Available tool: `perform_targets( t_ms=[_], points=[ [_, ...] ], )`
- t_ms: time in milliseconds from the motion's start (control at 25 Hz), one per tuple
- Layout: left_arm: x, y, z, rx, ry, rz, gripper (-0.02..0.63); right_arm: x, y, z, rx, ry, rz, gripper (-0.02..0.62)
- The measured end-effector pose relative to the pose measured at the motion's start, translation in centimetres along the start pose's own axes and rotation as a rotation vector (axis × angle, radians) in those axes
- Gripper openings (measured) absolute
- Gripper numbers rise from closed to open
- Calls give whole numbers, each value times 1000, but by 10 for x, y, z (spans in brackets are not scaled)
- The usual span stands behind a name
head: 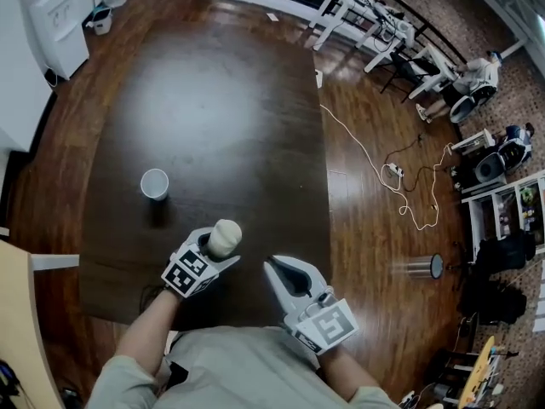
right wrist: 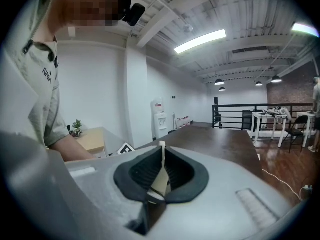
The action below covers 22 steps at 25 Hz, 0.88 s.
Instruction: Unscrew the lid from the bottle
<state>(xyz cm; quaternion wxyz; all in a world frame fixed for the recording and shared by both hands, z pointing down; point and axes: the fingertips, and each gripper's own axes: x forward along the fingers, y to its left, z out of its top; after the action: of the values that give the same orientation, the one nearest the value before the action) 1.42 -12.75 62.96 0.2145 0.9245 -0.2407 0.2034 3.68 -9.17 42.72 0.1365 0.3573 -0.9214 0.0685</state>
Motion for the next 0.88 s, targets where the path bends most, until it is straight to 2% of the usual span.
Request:
perform_targets(
  t_ms=[80, 160, 280, 360, 480, 520, 600, 720, 800, 880],
  points=[
    [-12, -18, 2, -12, 20, -69, 327, -1, 1, 7, 4, -27, 35, 3],
    [-28, -40, 5, -22, 28, -171, 327, -2, 4, 16, 9, -55, 89, 3],
    [-58, -67, 9, 8, 36, -268, 327, -3, 14, 29, 34, -95, 196, 7],
    [-79, -86, 13, 34, 33, -343, 327, -7, 25, 41, 33, -114, 285, 57],
    [-112, -120, 23, 56, 11, -522, 327, -13, 47, 58, 28, -135, 459, 98],
    [-120, -126, 26, 70, 15, -541, 327, -14, 54, 68, 34, -151, 509, 109],
    [-123, -126, 30, 124, 44, -478, 327, -16, 65, 85, 38, -182, 557, 130],
    [-113, -109, 28, 222, 121, -262, 327, -20, 71, 98, 54, -212, 563, 133],
    [-104, -94, 29, 263, 153, -111, 327, -21, 72, 97, 53, -206, 528, 137],
    [-96, -84, 32, 258, 141, 7, 327, -20, 72, 93, 18, -184, 468, 137]
  ],
)
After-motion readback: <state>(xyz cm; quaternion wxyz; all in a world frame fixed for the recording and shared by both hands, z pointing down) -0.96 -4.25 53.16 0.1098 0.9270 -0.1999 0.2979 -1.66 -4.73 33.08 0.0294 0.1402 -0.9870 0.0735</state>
